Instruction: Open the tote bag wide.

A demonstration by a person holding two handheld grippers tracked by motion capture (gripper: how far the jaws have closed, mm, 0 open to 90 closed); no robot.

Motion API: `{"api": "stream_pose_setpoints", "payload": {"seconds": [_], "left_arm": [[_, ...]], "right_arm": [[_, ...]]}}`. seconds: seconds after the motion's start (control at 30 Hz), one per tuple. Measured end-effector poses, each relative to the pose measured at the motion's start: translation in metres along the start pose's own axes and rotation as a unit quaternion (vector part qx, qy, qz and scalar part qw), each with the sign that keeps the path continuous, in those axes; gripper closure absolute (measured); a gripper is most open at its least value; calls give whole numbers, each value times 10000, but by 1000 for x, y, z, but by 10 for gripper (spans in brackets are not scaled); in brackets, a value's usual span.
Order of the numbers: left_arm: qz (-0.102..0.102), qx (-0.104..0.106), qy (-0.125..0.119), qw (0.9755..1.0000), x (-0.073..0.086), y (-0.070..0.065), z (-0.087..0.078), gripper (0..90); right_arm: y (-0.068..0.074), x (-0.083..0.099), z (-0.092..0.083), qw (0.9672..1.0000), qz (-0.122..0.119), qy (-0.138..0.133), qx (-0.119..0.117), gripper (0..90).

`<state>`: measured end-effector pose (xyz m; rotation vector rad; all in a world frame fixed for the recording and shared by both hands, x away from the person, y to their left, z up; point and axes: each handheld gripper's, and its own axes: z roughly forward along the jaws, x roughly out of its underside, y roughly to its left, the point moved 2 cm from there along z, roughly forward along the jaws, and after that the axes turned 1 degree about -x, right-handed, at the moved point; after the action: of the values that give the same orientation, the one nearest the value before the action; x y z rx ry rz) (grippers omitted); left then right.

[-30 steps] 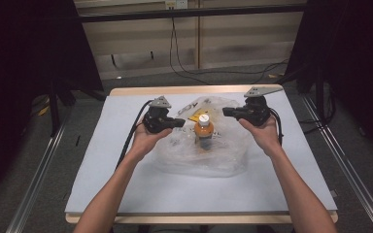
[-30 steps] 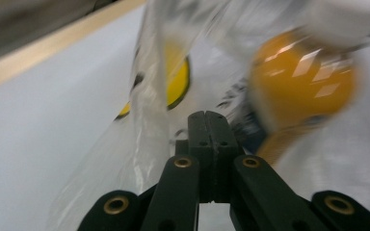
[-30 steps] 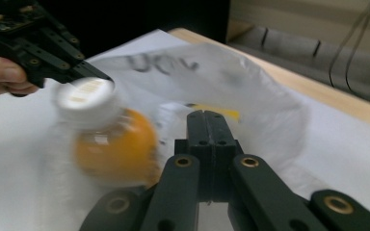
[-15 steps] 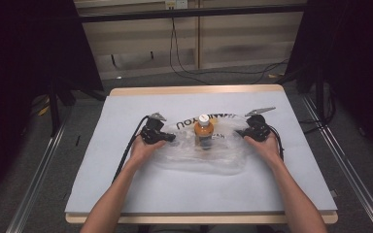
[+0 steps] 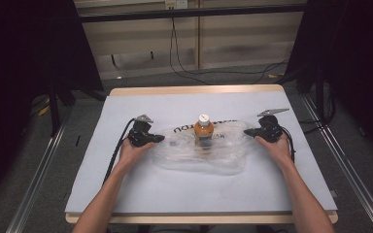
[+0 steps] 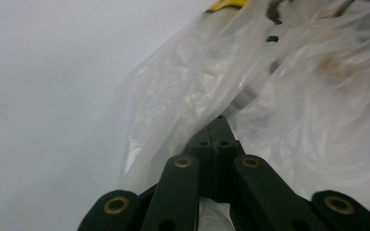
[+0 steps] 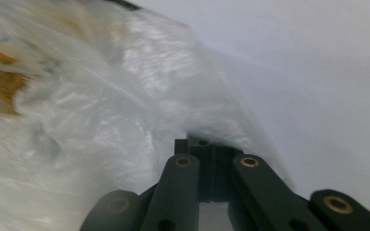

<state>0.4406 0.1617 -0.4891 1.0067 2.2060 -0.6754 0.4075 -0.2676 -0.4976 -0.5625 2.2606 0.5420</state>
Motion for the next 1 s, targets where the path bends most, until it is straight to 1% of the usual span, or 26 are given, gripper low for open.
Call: {"api": "stream_pose_setpoints", "payload": {"seconds": [0.07,0.1,0.13,0.17,0.2,0.23,0.3,0.33,0.37,0.4,0.43,0.47,0.5,0.53,0.57,0.6,0.63,0.7,0.73,0.77,0.8,0.87,0.9,0.93,0.97,1.0], "left_arm": [[140,48,-47,9999,-6,-8,-6,900],[186,54,-74,9998,-7,-11,-8,900],[220,74,-79,9997,-9,-14,-11,900],[244,85,-127,9996,-10,-17,-14,900],[307,98,-181,9993,-12,-23,-19,900],[307,98,-181,9993,-12,-23,-19,900],[360,122,-241,9990,-15,-26,-24,900],[338,137,-287,9989,-16,-28,-27,900],[355,163,-280,9988,-17,-29,-29,900],[369,202,-286,9987,-17,-31,-31,900],[408,264,-302,9984,-18,-33,-34,900],[468,285,-299,9980,-19,-36,-35,900],[542,254,-320,9977,-20,-40,-36,900],[594,299,-287,9974,-22,-42,-36,900],[610,310,-292,9972,-25,-46,-35,900],[689,329,-269,9967,-28,-51,-33,900],[754,349,-192,9964,-31,-56,-31,900],[876,434,-151,9951,-38,-68,-24,900],[924,469,-103,9946,-42,-73,-20,900],[1023,447,-14,9938,-45,-77,-15,900],[1080,511,19,9928,-47,-80,-10,900],[1168,564,227,9913,-50,-85,2,900],[1180,592,323,9907,-50,-89,8,900],[1227,566,428,9899,-50,-94,14,900],[1273,630,542,9884,-49,-97,21,900],[1371,572,693,9865,-49,-100,26,900]], "right_arm": [[7,-5,-4,9998,-58,-108,-136,900],[16,-10,-9,9994,-119,-197,-268,900],[16,-10,-9,9994,-119,-197,-268,900],[21,-12,-13,9991,-172,-247,-310,900],[28,-17,-19,9984,-238,-353,-365,900],[28,-17,-19,9984,-238,-353,-365,900],[33,-21,-26,9977,-241,-460,-426,900],[36,-26,-31,9971,-252,-535,-478,900],[36,-26,-31,9971,-252,-535,-478,900],[38,-27,-33,9966,-290,-549,-539,900],[40,-29,-35,9967,-308,-502,-555,900],[42,-30,-37,9967,-344,-484,-557,900],[44,-31,-39,9963,-371,-501,-593,900],[46,-32,-40,9958,-407,-526,-630,900],[48,-33,-40,9955,-451,-502,-660,900],[51,-35,-38,9954,-475,-470,-684,900],[54,-38,-35,9953,-489,-439,-717,900],[59,-43,-26,9945,-602,-318,-800,900],[64,-48,-15,9938,-692,-111,-868,900],[66,-51,-9,9932,-738,2,-903,900],[66,-51,-9,9932,-738,2,-903,900],[69,-57,2,9919,-783,211,-978,900],[71,-59,8,9909,-811,335,-1022,900],[73,-64,20,9892,-876,576,-1021,900],[73,-64,20,9892,-876,576,-1021,900],[74,-67,32,9867,-908,886,-1014,900]]}}
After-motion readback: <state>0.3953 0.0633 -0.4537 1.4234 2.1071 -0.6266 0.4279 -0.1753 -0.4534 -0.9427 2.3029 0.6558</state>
